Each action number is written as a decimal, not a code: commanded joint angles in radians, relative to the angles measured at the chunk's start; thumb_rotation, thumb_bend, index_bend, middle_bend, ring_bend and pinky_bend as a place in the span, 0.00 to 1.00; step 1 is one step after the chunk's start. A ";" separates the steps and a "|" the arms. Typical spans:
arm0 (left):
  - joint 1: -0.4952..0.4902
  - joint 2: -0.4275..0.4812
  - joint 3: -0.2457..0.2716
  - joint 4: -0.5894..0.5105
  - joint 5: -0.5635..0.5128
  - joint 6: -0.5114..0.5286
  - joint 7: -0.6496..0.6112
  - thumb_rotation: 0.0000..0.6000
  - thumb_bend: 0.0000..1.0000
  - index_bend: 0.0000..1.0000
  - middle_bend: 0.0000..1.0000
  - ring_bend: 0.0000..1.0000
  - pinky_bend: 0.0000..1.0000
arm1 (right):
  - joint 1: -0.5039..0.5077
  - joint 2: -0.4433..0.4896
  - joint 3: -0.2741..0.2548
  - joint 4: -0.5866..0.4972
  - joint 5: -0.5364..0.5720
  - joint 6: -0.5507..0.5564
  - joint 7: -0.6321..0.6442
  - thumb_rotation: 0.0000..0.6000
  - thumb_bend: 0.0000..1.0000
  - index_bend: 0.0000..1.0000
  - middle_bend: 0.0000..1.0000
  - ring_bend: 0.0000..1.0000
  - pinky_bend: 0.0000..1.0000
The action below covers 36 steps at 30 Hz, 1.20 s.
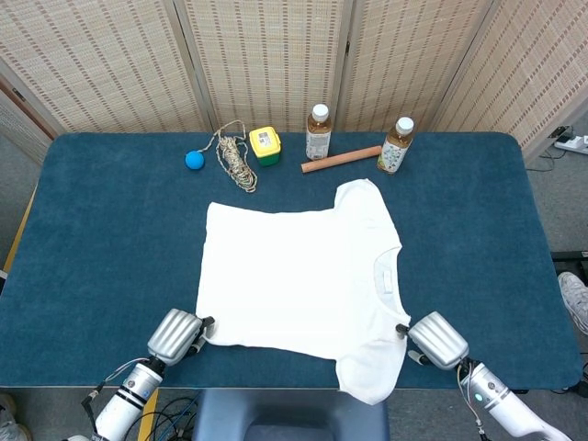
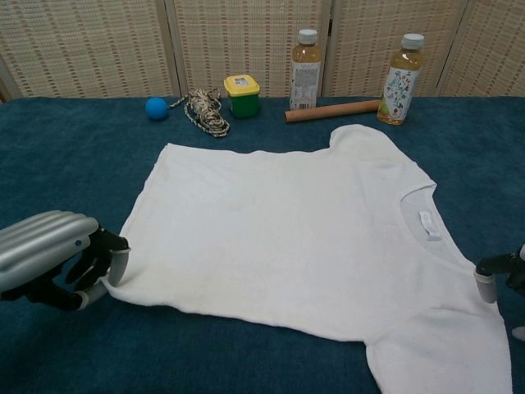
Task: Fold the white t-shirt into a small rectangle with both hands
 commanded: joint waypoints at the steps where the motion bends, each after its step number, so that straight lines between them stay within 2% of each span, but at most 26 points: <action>1: 0.000 -0.001 -0.001 0.003 -0.001 -0.001 -0.002 1.00 0.55 0.62 0.81 0.75 0.97 | 0.007 -0.005 -0.003 0.003 0.004 -0.007 0.001 1.00 0.21 0.49 0.89 0.93 1.00; 15: 0.003 -0.005 0.000 0.014 -0.005 -0.003 -0.011 1.00 0.55 0.61 0.81 0.75 0.97 | 0.037 -0.017 -0.020 -0.001 0.022 -0.035 -0.009 1.00 0.22 0.49 0.89 0.93 1.00; 26: 0.007 -0.004 0.000 0.016 -0.009 -0.002 -0.016 1.00 0.55 0.61 0.81 0.75 0.97 | 0.055 -0.030 -0.023 -0.001 0.038 -0.053 -0.019 1.00 0.33 0.53 0.90 0.93 1.00; 36: 0.011 0.007 -0.010 0.008 -0.013 0.008 -0.055 1.00 0.55 0.61 0.81 0.75 0.97 | 0.056 -0.025 -0.020 -0.021 0.043 -0.011 0.003 1.00 0.47 0.60 0.92 0.94 1.00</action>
